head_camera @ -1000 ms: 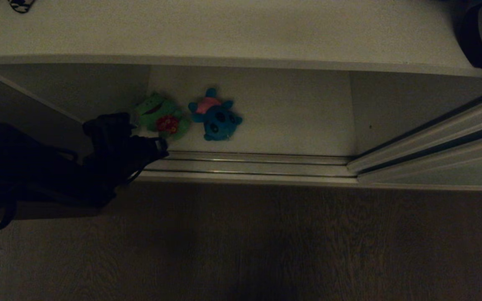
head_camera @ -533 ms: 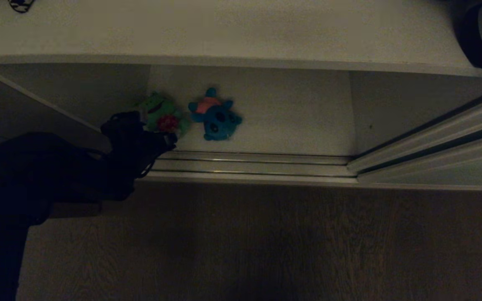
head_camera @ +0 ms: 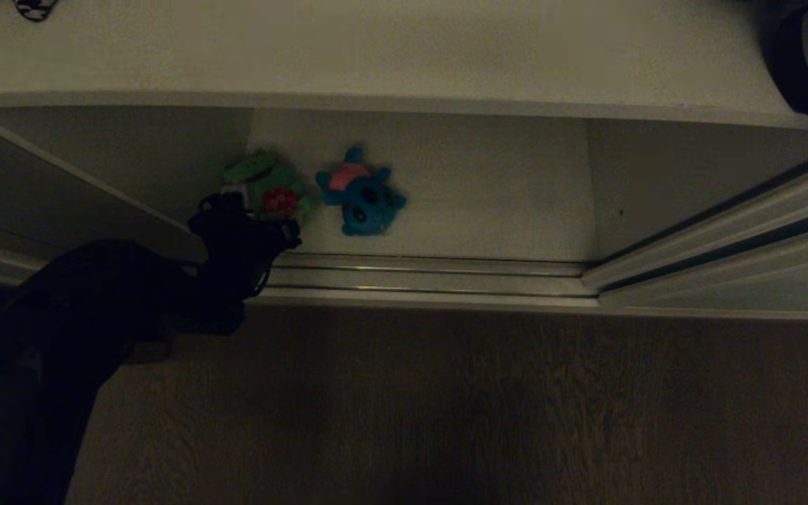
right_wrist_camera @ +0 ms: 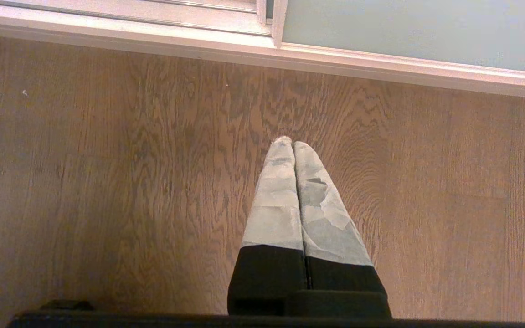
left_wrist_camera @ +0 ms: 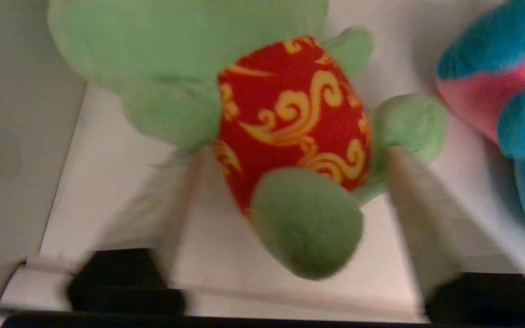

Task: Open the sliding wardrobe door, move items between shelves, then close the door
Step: Place the green doll on the higher shelf

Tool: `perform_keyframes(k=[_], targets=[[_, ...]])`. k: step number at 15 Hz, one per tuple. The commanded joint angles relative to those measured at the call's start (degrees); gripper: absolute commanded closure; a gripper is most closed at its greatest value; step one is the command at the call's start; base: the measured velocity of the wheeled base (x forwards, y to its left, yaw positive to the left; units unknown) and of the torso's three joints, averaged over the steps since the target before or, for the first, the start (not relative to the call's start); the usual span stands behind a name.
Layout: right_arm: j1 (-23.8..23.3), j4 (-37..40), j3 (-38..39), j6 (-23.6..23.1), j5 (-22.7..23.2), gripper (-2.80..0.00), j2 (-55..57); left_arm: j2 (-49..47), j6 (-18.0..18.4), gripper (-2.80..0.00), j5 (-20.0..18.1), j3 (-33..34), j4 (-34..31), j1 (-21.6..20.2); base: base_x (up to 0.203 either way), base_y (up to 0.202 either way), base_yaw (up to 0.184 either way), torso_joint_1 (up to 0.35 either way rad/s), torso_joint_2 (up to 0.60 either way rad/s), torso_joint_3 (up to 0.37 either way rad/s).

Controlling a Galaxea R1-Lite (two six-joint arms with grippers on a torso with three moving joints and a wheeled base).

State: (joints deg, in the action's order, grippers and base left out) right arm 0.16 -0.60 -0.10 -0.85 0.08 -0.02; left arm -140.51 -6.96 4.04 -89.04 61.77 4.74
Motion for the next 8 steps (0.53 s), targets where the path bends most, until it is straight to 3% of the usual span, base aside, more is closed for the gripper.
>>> perform_keyframes(k=[1, 8], targets=[[0.0, 0.0, 0.0, 0.0, 0.0, 0.00, -0.1, -2.8, -0.1, 0.00, 0.7, -2.2, 0.5, 0.2, 0.000, 0.000, 0.000, 0.000, 0.00, 0.000], [0.0, 0.0, 0.0, 0.0, 0.0, 0.00, -0.1, -1.9, -1.9, 0.00, 1.1, -2.8, 0.7, 1.0, 0.000, 0.000, 0.000, 0.000, 0.00, 0.000]])
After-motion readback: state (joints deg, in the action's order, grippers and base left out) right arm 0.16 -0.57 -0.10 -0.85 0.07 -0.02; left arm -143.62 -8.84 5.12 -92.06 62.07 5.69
